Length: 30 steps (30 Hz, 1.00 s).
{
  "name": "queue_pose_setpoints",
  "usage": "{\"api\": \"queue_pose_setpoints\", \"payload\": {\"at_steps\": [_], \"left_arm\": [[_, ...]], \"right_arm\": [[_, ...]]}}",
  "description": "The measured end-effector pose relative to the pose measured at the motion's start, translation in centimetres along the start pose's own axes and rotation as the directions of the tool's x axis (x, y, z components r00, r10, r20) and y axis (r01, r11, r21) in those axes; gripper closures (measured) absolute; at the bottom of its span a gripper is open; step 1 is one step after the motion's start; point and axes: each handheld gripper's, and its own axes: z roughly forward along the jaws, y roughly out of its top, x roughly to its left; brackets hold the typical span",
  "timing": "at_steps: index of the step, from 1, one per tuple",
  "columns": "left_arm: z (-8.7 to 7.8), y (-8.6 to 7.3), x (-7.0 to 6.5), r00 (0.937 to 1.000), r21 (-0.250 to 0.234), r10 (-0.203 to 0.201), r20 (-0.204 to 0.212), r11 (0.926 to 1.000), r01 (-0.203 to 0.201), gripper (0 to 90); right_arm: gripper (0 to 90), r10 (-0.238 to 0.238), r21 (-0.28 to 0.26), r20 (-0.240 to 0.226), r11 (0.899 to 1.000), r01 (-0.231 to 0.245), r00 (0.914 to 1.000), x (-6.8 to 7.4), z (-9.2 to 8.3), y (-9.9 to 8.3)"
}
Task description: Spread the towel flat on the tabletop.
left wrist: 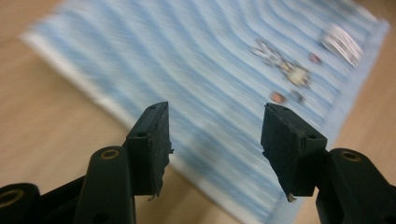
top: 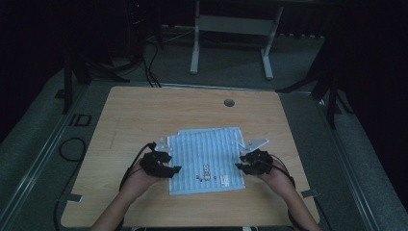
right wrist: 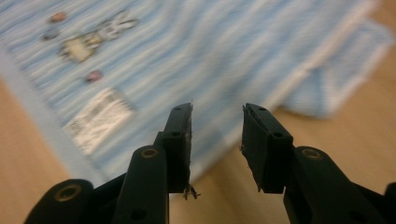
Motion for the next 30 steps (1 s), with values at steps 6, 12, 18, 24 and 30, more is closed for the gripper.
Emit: {"api": "queue_pose_setpoints", "payload": {"at_steps": [6,12,18,24,30], "left_arm": [[3.2,0.2,0.4,0.9999,0.059,-0.013,-0.003,0.9982,0.013,42.3],[5.2,1.4,1.3,0.9993,0.058,0.013,-0.035,0.9982,-0.011,42.1],[6.0,2.6,2.7,0.997,0.064,0.014,-0.076,0.9979,-0.009,42.1],[6.7,3.8,4.3,0.9965,0.059,-0.001,-0.083,0.9983,0.005,42.0],[7.4,4.4,5.3,0.9962,0.028,-0.012,-0.086,0.9995,0.015,42.0]], "right_arm": [[61.7,0.018,0.024,-0.02,1.0,-0.017,0.9996,0.1,2.1,0.0],[61.4,0.033,0.05,-0.012,0.998,-0.033,0.9994,-0.9,3.3,0.6],[60.9,0.054,0.052,-0.013,0.997,-0.054,0.9984,-2.0,3.8,1.2],[60.5,0.09,0.06,-0.01,0.994,-0.089,0.9959,-3.8,4.6,2.2],[60.6,0.112,0.071,0.005,0.991,-0.112,0.9938,-5.4,5.3,3.1]]}}
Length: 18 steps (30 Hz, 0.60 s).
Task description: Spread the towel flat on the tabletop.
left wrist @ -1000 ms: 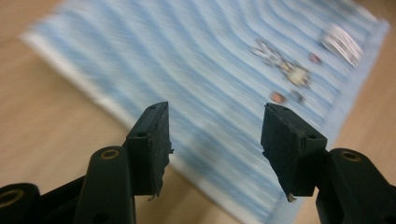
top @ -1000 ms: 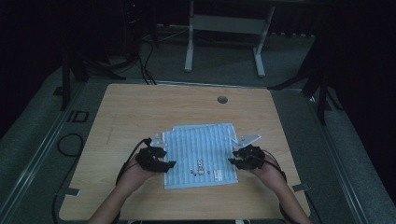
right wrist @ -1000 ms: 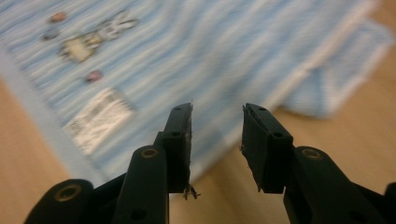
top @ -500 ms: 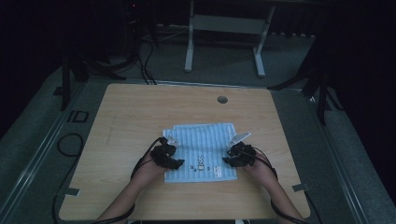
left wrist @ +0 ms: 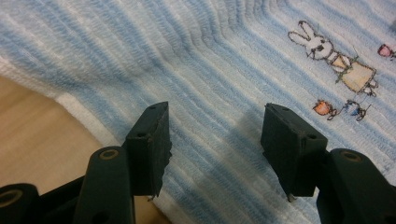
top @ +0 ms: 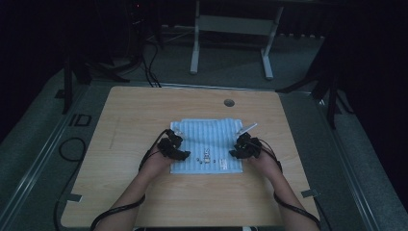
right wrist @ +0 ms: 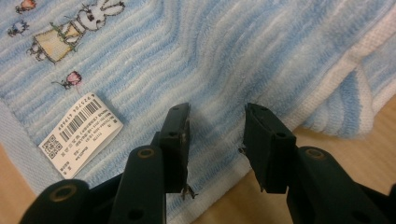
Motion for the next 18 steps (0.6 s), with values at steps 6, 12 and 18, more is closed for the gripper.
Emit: {"api": "queue_pose_setpoints", "payload": {"at_steps": [6,12,18], "left_arm": [[0.4,0.7,0.9,0.9992,-0.004,-0.039,0.004,0.9992,0.039,41.5],[-2.9,-1.1,-0.6,0.9963,-0.039,0.026,0.082,0.999,-0.023,38.9],[-4.2,-3.3,-2.3,0.9879,-0.03,0.111,0.108,0.9937,-0.108,35.2]], "right_arm": [[59.1,0.02,0.015,0.003,1.0,-0.02,0.9998,-0.7,0.3,0.7],[55.4,-0.042,-0.016,-0.025,0.999,0.041,0.9988,1.0,-1.4,-0.5],[56.3,-0.106,-0.058,-0.072,0.993,0.102,0.9918,3.6,-3.5,-3.5]]}}
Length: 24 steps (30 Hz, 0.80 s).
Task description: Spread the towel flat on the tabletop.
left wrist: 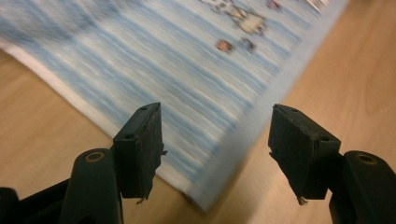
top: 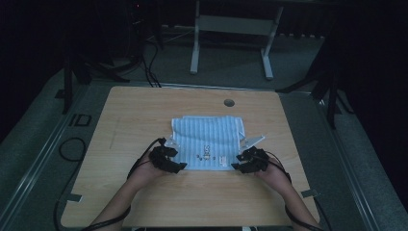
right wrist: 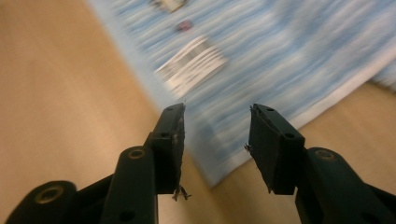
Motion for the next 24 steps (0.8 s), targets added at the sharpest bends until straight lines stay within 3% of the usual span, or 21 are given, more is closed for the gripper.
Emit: {"api": "queue_pose_setpoints", "payload": {"at_steps": [4,7,10,14,20,24], "left_arm": [[0.7,-0.4,-0.5,1.0,0.005,0.006,-0.004,1.0,-0.006,37.4],[1.6,-0.5,-0.9,0.9994,0.04,0.031,-0.012,0.9987,-0.031,38.5],[1.8,-0.3,-1.1,0.9979,0.045,0.052,-0.037,0.9977,-0.051,40.2],[1.9,0.2,-0.7,0.9981,0.05,0.041,-0.047,0.998,-0.038,45.6],[2.5,1.3,0.4,0.9969,0.048,0.003,-0.079,0.9989,0.001,63.6],[3.1,2.0,1.3,0.9954,0.037,-0.02,-0.094,0.999,0.023,77.5]], "right_arm": [[61.6,-0.028,-0.007,0.022,1.0,0.029,0.9994,1.0,0.1,-0.6],[62.6,-0.018,0.017,0.015,1.0,0.018,0.9997,0.9,0.7,-0.8],[64.9,0.001,0.023,0.009,1.0,-0.001,1.0,0.4,0.9,-0.9],[68.2,-0.001,0.033,0.022,0.999,0.0,0.9998,0.0,1.0,-0.8],[80.7,0.009,0.044,0.053,0.999,-0.012,0.9985,-0.8,1.4,0.1],[83.2,0.026,0.034,0.073,0.999,-0.029,0.997,-1.7,1.9,0.6]]}}
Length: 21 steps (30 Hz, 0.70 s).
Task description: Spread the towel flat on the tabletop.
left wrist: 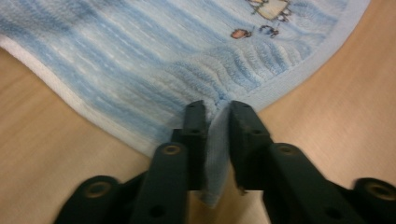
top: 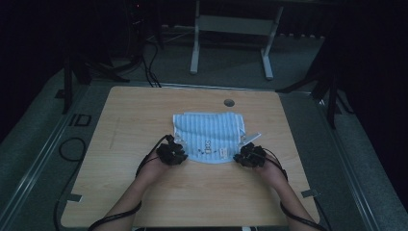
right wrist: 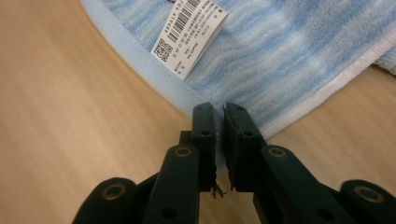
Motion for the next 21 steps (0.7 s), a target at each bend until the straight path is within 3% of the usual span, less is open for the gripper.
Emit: {"api": "queue_pose_setpoints", "payload": {"at_steps": [3,4,7,10,14,18,21], "left_arm": [[0.5,0.6,0.5,0.9998,-0.009,-0.014,-0.015,0.9999,0.013,81.1],[0.7,0.7,0.7,0.999,-0.012,-0.035,-0.026,0.9993,0.035,82.0],[1.0,1.0,1.3,0.9956,-0.022,-0.093,-0.009,0.9955,0.093,83.9],[0.4,1.3,1.1,0.9959,-0.028,-0.09,-0.011,0.9956,0.089,84.7],[-3.1,2.4,0.5,0.9952,-0.081,-0.095,-0.023,0.9923,0.093,84.7],[-7.9,3.0,-1.4,0.9957,-0.157,-0.092,-0.002,0.9834,0.091,84.7],[-11.1,2.1,-3.5,0.9983,-0.211,-0.042,0.039,0.9763,0.05,84.6]], "right_arm": [[84.4,0.027,-0.004,0.013,1.0,-0.027,0.9995,-0.7,0.4,0.5],[84.6,0.033,-0.006,0.021,0.999,-0.033,0.9993,-0.8,0.5,0.6],[85.4,0.043,-0.004,0.034,0.999,-0.043,0.9985,-1.1,0.8,1.0],[85.8,0.041,0.009,0.046,0.999,-0.042,0.9981,-1.1,0.7,1.2],[85.9,0.028,-0.023,0.051,0.999,-0.027,0.9983,-0.8,-1.5,1.6],[85.8,-0.018,-0.117,0.1,0.993,0.03,0.9948,0.9,-6.4,1.9],[85.7,-0.051,-0.184,0.116,0.98,0.072,0.9919,2.8,-10.2,1.1]]}}
